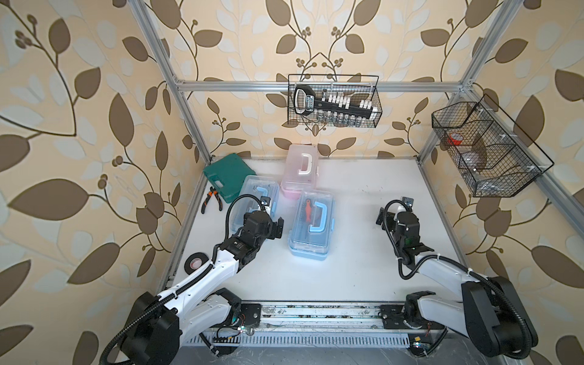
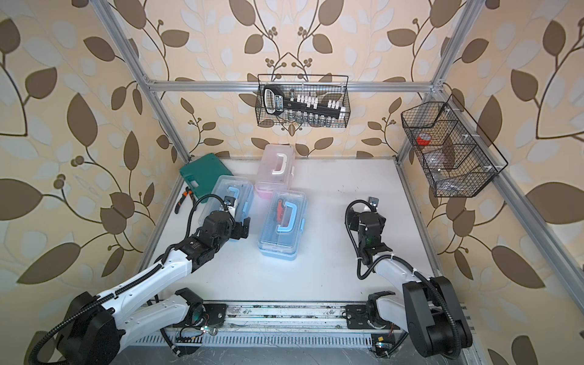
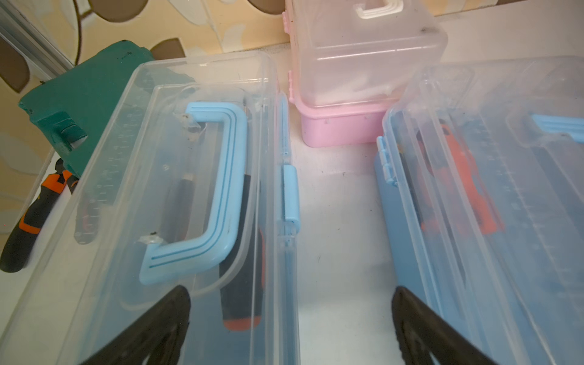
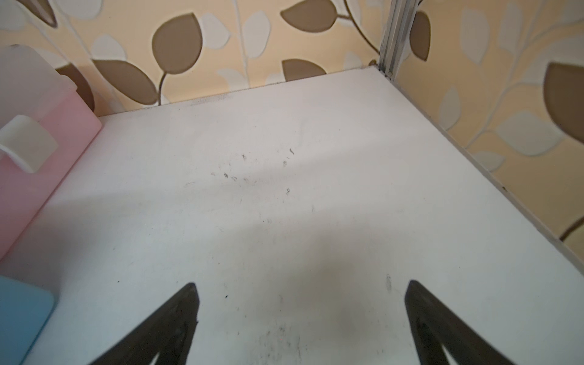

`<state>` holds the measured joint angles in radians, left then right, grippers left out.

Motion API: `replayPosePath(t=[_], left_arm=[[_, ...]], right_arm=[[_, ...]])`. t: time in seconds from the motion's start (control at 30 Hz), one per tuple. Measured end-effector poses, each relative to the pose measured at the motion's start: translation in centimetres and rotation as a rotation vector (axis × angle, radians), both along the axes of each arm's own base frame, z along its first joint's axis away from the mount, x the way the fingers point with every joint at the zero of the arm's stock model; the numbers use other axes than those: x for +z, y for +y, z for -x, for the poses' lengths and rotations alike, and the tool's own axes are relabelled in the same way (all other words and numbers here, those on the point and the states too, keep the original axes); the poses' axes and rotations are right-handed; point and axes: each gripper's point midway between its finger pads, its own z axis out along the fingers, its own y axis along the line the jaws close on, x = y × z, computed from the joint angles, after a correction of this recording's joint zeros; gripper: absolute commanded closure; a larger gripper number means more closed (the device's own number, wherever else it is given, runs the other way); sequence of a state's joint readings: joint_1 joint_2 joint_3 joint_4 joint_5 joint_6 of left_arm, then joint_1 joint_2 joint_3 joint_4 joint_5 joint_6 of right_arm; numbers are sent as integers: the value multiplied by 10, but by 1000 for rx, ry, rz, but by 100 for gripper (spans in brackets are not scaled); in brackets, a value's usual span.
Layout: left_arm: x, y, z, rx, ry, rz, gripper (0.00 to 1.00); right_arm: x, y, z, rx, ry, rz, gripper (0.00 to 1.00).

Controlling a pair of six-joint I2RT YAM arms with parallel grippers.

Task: Close toolboxes
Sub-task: Reset both arms

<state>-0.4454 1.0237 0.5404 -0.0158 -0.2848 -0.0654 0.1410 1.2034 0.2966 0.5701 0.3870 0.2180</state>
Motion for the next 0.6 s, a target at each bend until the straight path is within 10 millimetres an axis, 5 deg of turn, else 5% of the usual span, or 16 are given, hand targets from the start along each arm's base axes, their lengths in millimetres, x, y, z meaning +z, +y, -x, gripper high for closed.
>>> replayPosePath(t=[0.13,0.47,0.6], left_arm=[[-4,17,-18,44,-8,0,1],[-2,55,-61,98,-121,66,1],[1,67,-71,109,-189,82,1]], right_arm=[[-18,-3,3,14,6,52,2],[-10,-33,-17,-10,-106,60,2],[-9,-27,-17,29,-135,47,2]])
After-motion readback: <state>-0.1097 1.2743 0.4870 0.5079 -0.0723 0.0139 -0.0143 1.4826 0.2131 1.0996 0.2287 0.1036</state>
